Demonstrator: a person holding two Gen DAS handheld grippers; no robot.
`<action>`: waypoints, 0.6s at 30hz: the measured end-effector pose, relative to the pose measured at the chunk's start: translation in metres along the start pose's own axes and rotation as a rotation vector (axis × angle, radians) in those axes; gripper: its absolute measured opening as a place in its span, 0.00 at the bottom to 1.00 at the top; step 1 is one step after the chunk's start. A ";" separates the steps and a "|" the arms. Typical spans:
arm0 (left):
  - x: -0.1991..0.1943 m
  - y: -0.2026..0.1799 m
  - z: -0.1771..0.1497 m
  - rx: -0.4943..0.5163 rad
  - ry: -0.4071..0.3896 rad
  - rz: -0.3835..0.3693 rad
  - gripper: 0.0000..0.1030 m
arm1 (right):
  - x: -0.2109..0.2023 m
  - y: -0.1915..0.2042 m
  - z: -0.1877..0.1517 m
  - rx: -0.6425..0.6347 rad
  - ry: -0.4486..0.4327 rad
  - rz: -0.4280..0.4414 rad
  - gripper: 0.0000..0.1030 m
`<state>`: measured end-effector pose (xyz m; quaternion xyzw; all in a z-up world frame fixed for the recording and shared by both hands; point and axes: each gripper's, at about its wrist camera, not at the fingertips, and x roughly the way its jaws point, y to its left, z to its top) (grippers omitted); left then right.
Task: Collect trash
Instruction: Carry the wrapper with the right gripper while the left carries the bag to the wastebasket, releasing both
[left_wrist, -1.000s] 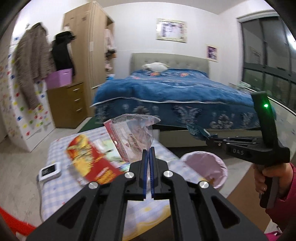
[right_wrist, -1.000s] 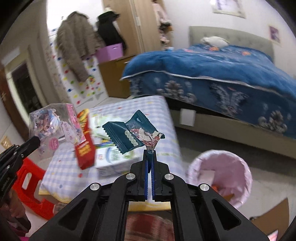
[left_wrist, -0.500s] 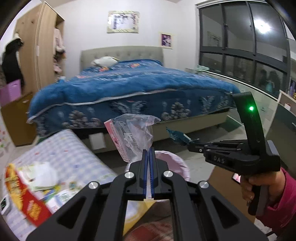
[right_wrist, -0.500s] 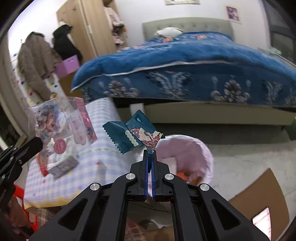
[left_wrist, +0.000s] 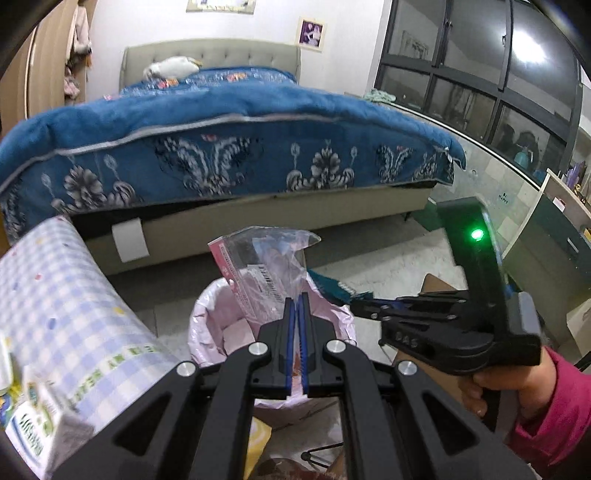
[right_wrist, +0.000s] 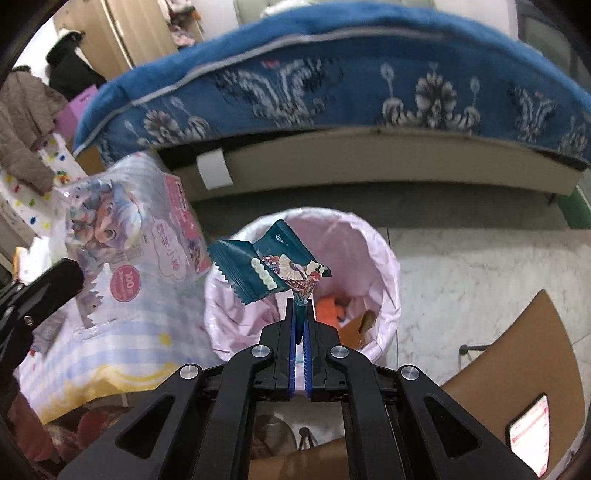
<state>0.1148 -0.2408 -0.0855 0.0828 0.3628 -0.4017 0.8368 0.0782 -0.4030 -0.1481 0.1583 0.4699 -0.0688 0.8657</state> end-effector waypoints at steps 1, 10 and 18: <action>0.006 0.002 0.001 -0.004 0.009 -0.002 0.01 | 0.009 -0.001 0.001 0.003 0.017 -0.006 0.06; 0.029 0.022 0.009 -0.048 0.041 0.002 0.09 | 0.061 -0.007 0.009 0.007 0.092 -0.028 0.10; 0.015 0.034 0.013 -0.091 0.012 0.055 0.31 | 0.062 -0.012 0.015 0.013 0.091 -0.045 0.51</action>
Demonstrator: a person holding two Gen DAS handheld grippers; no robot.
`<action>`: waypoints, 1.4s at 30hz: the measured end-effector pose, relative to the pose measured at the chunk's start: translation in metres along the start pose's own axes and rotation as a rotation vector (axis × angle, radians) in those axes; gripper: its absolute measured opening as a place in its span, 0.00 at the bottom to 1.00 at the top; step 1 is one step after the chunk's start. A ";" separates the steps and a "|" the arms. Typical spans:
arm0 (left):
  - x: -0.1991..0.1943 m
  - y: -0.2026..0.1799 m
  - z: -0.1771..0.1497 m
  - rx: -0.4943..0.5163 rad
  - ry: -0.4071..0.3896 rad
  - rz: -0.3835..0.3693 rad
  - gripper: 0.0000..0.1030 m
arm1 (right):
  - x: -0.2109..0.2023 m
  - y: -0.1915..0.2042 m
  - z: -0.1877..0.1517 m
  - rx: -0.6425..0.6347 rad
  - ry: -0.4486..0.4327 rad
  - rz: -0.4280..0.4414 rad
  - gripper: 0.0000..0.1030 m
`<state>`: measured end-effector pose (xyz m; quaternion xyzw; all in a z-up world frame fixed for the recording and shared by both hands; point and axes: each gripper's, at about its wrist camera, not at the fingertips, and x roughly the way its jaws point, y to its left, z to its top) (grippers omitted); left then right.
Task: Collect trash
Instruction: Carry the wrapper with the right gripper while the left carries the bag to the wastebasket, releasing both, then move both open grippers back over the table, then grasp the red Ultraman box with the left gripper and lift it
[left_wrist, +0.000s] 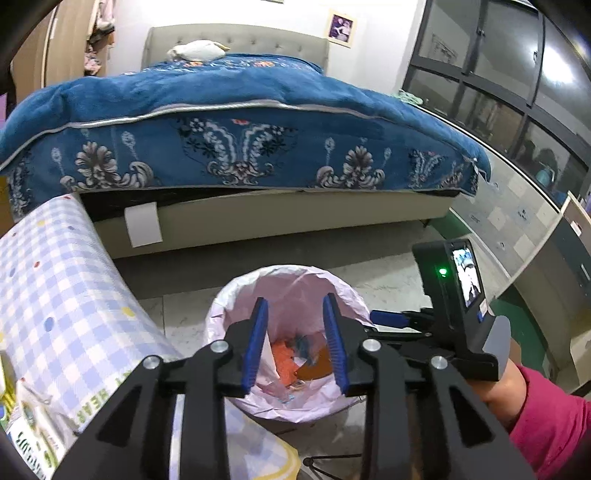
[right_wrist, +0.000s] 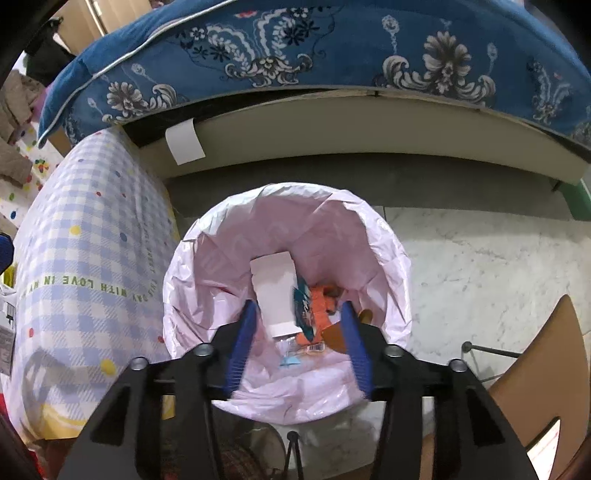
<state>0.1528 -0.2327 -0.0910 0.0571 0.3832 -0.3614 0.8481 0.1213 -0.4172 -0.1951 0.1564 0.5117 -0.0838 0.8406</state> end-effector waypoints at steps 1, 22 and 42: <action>-0.007 0.001 0.001 -0.002 -0.008 0.016 0.34 | -0.004 -0.001 0.000 0.006 -0.007 0.001 0.51; -0.174 0.056 -0.071 -0.171 -0.103 0.343 0.55 | -0.144 0.105 -0.035 -0.179 -0.226 0.132 0.51; -0.202 0.188 -0.124 -0.587 -0.048 0.662 0.93 | -0.146 0.208 -0.051 -0.415 -0.258 0.122 0.80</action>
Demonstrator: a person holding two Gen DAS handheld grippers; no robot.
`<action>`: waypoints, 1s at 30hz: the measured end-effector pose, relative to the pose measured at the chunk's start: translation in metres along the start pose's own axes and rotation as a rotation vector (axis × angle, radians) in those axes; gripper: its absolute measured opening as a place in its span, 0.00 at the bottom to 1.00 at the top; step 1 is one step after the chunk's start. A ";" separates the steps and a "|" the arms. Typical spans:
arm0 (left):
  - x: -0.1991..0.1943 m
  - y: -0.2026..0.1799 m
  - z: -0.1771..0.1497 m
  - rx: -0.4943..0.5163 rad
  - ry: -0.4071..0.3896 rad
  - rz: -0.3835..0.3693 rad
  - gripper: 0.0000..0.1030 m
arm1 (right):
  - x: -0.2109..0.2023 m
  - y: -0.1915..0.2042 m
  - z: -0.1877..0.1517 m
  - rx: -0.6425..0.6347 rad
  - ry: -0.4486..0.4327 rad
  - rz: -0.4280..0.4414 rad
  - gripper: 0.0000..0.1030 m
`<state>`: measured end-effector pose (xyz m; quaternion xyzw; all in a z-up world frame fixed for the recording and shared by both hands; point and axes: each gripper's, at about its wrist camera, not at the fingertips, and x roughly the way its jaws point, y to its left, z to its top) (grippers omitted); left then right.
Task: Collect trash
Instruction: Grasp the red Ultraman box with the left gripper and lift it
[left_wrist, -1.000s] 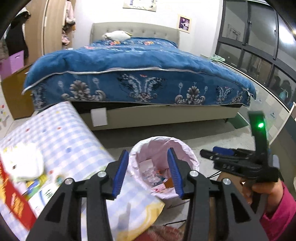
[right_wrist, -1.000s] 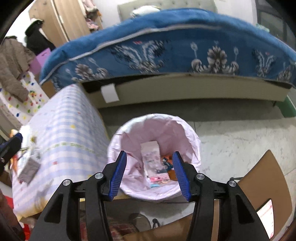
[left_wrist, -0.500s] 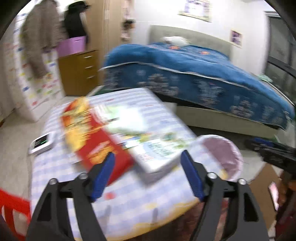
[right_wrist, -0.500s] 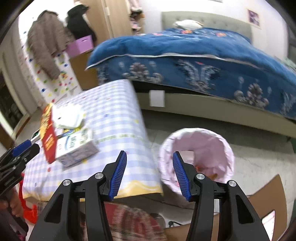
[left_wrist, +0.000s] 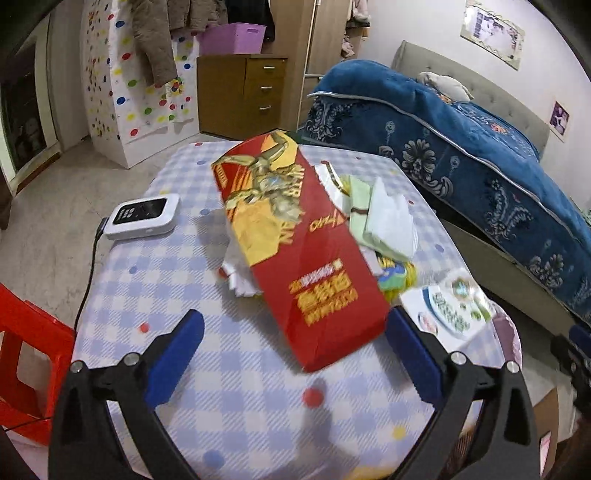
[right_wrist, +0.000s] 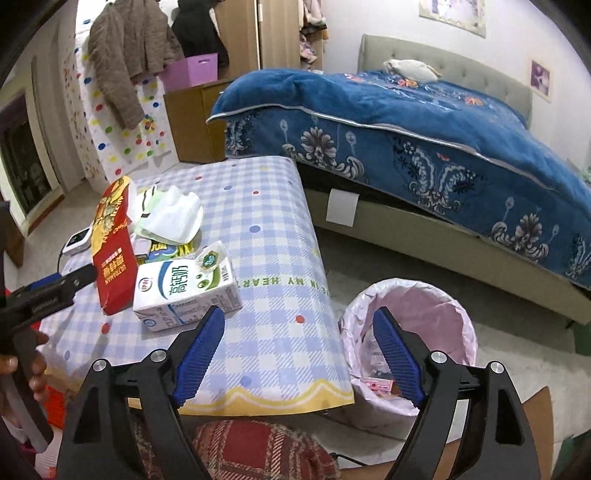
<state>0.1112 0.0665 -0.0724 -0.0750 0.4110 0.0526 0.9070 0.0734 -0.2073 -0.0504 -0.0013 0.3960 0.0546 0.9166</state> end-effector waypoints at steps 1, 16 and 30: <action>0.005 -0.003 0.005 -0.011 0.005 0.012 0.93 | 0.001 -0.002 0.000 0.003 0.002 0.000 0.80; 0.051 -0.018 0.035 -0.131 0.056 0.123 0.93 | 0.029 -0.039 -0.009 0.053 0.048 0.005 0.80; 0.022 0.002 0.021 -0.090 0.013 0.020 0.81 | 0.016 -0.033 -0.010 0.044 0.026 0.010 0.80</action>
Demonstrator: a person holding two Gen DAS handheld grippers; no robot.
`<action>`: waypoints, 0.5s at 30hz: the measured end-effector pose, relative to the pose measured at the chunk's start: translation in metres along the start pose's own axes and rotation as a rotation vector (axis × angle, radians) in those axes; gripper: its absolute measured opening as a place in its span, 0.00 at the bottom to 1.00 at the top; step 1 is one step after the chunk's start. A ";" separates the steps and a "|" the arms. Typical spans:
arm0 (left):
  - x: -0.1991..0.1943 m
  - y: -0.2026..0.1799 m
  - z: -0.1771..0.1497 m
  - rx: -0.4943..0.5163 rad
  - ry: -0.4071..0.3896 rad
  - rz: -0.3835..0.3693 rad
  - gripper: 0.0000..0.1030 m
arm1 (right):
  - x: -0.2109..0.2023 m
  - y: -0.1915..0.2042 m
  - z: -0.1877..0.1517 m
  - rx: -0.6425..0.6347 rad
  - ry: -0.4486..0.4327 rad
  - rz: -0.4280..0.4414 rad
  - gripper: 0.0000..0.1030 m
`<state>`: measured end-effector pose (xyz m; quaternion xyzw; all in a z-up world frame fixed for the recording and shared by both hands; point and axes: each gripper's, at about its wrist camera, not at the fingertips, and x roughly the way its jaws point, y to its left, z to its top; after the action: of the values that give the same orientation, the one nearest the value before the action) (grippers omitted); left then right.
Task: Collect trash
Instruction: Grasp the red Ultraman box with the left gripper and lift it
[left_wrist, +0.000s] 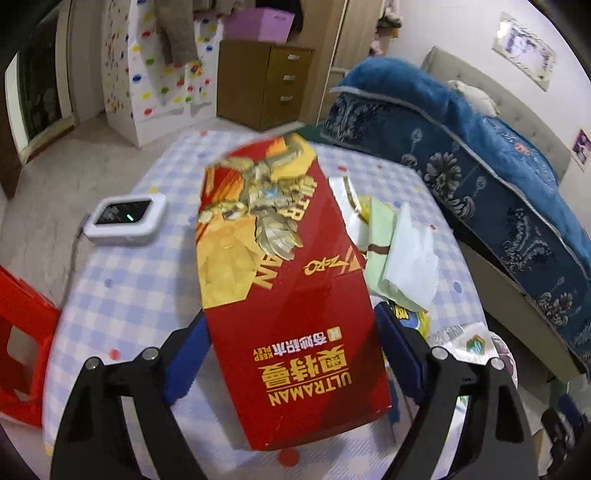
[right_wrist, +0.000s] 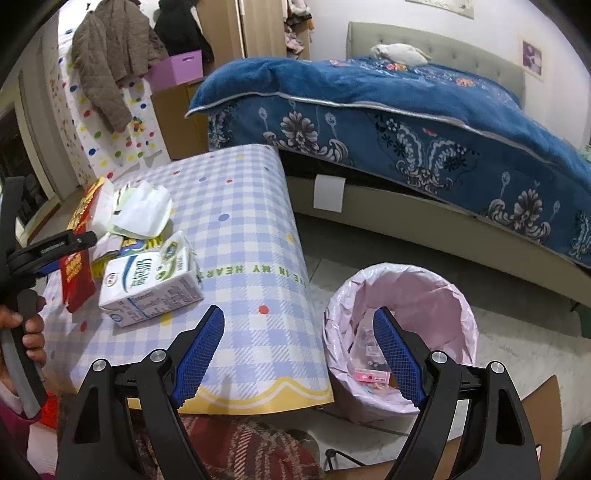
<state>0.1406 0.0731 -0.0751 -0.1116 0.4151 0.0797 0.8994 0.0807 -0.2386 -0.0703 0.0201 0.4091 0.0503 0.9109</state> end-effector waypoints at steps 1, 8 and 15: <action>-0.011 0.004 -0.002 0.019 -0.026 -0.002 0.81 | -0.003 0.003 0.000 -0.005 -0.004 0.003 0.80; -0.065 0.037 -0.022 0.093 -0.101 -0.064 0.81 | -0.015 0.033 0.002 -0.057 -0.017 0.045 0.75; -0.084 0.068 -0.035 0.074 -0.111 -0.219 0.81 | -0.015 0.070 0.003 -0.122 -0.018 0.078 0.75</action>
<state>0.0451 0.1251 -0.0416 -0.1184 0.3525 -0.0281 0.9279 0.0677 -0.1705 -0.0512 -0.0192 0.3960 0.1105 0.9114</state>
